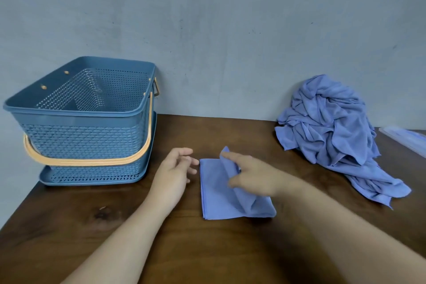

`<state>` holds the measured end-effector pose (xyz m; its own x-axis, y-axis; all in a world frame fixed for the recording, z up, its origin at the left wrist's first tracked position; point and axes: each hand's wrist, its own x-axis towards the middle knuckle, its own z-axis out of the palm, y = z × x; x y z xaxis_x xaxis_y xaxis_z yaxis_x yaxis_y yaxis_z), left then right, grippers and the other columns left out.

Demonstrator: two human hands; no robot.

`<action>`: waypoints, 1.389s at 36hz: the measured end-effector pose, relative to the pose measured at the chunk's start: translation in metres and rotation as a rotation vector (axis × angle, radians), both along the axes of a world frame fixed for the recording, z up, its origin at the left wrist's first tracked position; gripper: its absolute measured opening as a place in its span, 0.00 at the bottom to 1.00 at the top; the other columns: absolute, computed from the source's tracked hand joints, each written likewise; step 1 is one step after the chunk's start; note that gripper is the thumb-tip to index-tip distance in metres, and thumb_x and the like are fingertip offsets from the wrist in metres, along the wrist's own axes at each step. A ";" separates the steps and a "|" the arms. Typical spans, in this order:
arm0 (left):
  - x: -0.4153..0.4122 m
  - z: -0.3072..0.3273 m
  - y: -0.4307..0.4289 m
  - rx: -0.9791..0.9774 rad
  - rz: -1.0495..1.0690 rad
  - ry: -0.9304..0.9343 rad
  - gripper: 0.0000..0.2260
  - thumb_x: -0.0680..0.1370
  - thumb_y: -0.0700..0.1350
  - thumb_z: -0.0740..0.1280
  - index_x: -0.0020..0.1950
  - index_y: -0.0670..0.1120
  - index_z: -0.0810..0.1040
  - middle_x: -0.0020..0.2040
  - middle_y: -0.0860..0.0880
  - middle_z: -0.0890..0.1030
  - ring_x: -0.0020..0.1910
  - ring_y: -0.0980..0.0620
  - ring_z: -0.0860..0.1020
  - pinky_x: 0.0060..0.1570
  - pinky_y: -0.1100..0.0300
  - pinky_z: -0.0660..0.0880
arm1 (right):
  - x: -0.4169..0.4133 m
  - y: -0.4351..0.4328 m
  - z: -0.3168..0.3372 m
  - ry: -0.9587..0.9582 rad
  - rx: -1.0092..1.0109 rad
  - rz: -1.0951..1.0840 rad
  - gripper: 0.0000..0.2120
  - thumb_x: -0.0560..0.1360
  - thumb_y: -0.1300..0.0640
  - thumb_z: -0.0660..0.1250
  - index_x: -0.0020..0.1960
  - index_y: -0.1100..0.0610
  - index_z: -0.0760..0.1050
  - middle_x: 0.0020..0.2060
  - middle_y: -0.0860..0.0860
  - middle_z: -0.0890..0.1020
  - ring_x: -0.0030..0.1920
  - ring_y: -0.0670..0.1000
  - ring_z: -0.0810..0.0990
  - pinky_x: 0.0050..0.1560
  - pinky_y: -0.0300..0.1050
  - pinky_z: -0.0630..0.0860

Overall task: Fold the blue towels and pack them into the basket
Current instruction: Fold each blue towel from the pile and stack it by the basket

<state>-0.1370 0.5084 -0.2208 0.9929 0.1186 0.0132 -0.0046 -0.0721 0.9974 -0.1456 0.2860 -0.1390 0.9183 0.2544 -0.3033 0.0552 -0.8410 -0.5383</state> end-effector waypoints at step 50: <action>-0.021 0.002 -0.024 0.388 -0.164 -0.135 0.08 0.76 0.39 0.68 0.47 0.53 0.76 0.34 0.55 0.72 0.34 0.57 0.70 0.38 0.61 0.70 | 0.002 -0.035 -0.058 -0.261 -0.245 0.306 0.48 0.68 0.15 0.59 0.81 0.26 0.44 0.83 0.34 0.38 0.82 0.40 0.32 0.84 0.55 0.46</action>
<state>-0.1576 0.4846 -0.2189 0.9845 -0.0795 0.1561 -0.1751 -0.4286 0.8864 -0.1436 0.2507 -0.1969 0.8660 0.4746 -0.1575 0.4270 -0.8658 -0.2609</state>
